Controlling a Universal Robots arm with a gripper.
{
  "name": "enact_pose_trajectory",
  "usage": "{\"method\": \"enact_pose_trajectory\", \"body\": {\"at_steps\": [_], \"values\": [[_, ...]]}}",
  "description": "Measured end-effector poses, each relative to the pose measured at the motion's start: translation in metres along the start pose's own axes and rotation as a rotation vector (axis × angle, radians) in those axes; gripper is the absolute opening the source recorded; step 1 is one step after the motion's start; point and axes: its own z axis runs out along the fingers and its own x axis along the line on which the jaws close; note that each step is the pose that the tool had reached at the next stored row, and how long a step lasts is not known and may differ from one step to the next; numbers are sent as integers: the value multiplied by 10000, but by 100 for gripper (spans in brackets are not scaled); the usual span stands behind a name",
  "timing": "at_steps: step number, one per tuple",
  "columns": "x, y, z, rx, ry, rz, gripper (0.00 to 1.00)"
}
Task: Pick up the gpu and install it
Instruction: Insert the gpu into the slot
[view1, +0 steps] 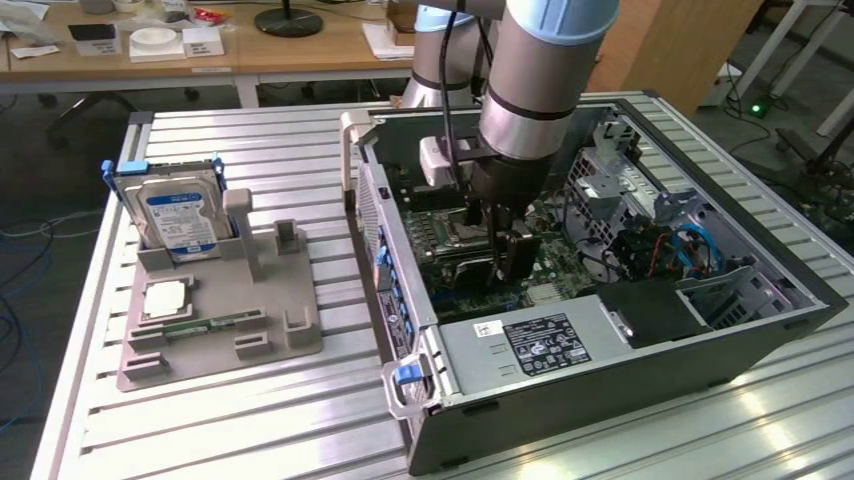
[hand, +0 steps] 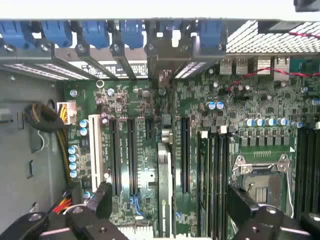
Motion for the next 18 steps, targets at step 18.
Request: {"method": "enact_pose_trajectory", "body": {"at_steps": [18], "values": [[-2, -1, -40, 0, 1, 1, 85]]}}
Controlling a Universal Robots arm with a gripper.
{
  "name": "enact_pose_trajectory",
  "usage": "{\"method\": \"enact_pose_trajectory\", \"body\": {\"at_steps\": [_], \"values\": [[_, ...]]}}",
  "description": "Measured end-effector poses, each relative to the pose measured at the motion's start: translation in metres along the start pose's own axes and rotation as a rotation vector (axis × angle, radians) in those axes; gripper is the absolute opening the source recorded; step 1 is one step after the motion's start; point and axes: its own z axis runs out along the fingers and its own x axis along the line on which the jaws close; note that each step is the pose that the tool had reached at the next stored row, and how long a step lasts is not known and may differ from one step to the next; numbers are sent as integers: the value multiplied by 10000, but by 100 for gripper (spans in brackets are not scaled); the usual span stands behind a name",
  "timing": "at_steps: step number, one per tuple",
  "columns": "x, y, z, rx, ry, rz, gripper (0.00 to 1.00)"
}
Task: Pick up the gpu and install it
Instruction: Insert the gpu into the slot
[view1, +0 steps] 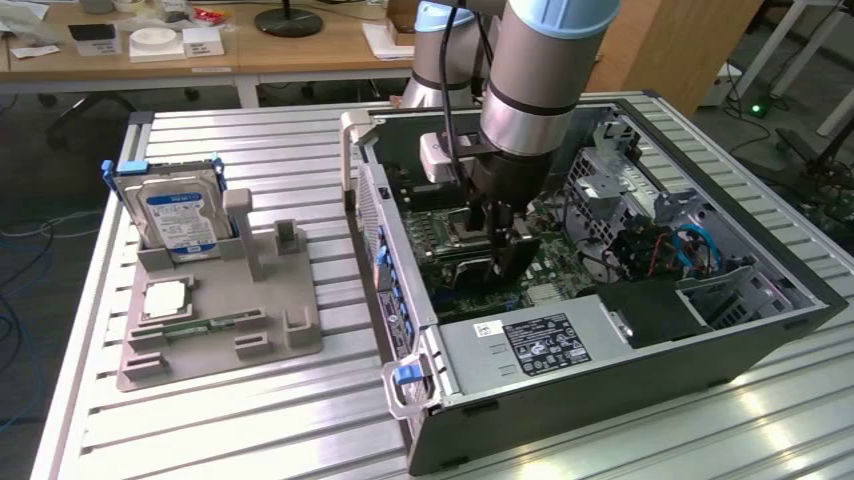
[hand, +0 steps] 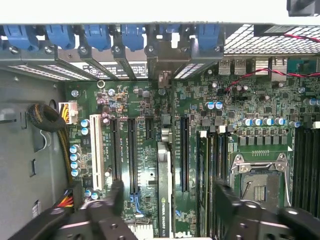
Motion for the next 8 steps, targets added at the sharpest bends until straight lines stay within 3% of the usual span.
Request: {"method": "enact_pose_trajectory", "body": {"at_steps": [3, 5, 8], "values": [[0, 0, 0, 0, 0, 0, 67], [0, 0, 0, 0, 0, 0, 67], [0, 0, 0, 0, 0, 0, 50]]}}
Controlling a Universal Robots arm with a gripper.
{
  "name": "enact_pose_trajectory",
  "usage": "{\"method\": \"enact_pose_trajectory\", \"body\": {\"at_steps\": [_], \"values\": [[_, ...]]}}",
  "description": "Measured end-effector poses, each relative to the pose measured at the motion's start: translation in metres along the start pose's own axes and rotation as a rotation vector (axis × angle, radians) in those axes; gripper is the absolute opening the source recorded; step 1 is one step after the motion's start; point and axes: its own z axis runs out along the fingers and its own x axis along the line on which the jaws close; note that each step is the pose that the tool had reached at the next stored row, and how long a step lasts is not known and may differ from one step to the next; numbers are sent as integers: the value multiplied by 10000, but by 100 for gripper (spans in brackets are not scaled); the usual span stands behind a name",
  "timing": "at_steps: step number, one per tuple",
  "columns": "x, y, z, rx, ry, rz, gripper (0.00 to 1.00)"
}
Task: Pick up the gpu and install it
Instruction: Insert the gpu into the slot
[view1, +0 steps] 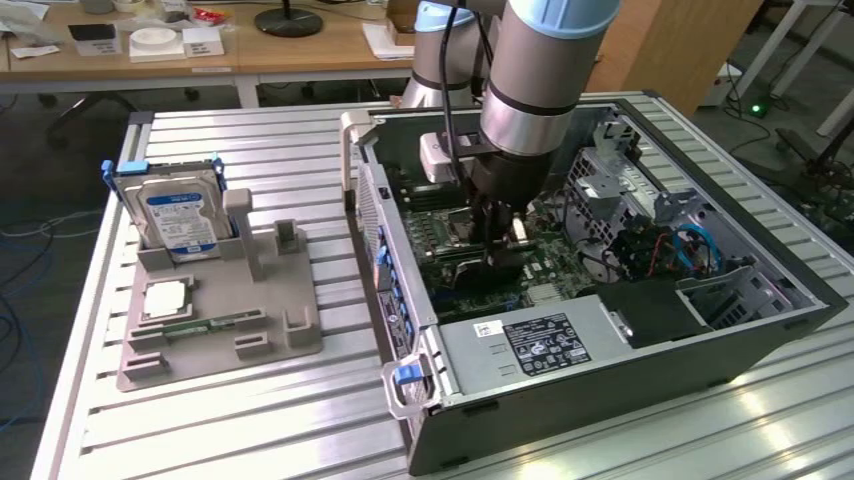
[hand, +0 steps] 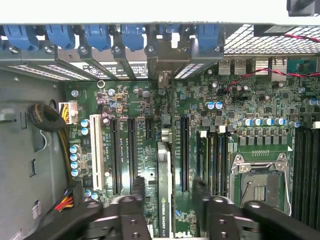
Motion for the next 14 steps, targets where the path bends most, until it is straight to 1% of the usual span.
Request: {"method": "enact_pose_trajectory", "body": {"at_steps": [1, 3, 4, 5, 6, 8, 9, 11, 14], "values": [[0, 0, 0, 0, 0, 0, 50], [0, 0, 0, 0, 0, 0, 38], [0, 0, 0, 0, 0, 0, 38], [0, 0, 0, 0, 0, 0, 32], [0, 0, 0, 0, 0, 0, 32], [0, 0, 0, 1, 0, 0, 21], [0, 0, 0, 0, 0, 0, 21], [0, 0, 0, 0, 0, 0, 11], [0, 0, 0, 0, 0, 0, 11]]}}
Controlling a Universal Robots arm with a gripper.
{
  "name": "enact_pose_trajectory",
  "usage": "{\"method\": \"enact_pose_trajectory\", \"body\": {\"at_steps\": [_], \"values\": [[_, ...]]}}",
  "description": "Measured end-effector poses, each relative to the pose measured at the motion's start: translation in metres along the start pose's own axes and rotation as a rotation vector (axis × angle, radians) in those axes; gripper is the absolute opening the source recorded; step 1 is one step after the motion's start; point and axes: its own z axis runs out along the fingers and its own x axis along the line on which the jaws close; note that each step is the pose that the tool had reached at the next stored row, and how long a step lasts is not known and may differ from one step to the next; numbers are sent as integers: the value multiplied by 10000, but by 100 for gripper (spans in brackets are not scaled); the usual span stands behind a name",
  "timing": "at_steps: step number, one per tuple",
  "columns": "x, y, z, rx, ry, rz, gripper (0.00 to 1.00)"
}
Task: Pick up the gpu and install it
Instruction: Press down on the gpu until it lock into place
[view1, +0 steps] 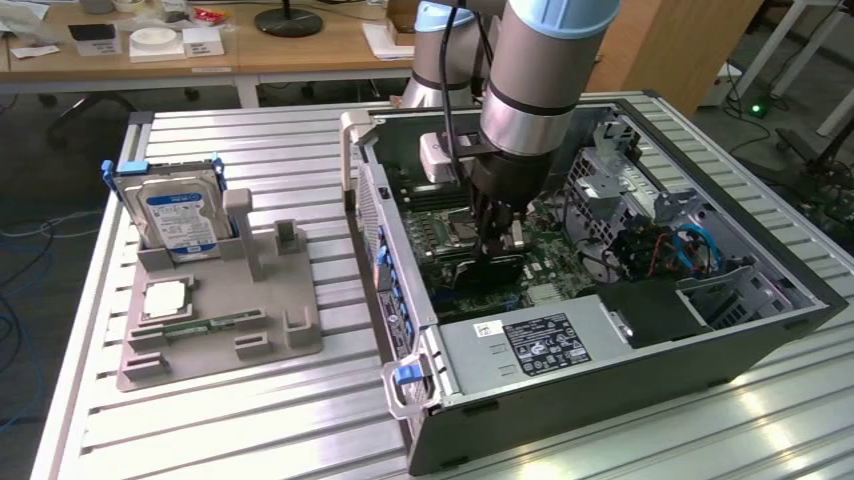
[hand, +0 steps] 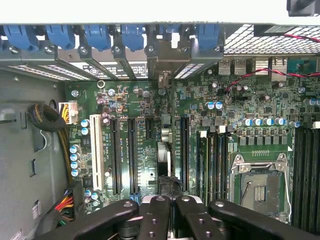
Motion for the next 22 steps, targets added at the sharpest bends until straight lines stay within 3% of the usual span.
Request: {"method": "enact_pose_trajectory", "body": {"at_steps": [9, 17, 22], "values": [[0, 4, 0, 0, 1, 0, 11], [15, 310, -8, 70, -2, 1, 11], [13, 321, -70, 61, 3, 0, 11]]}}
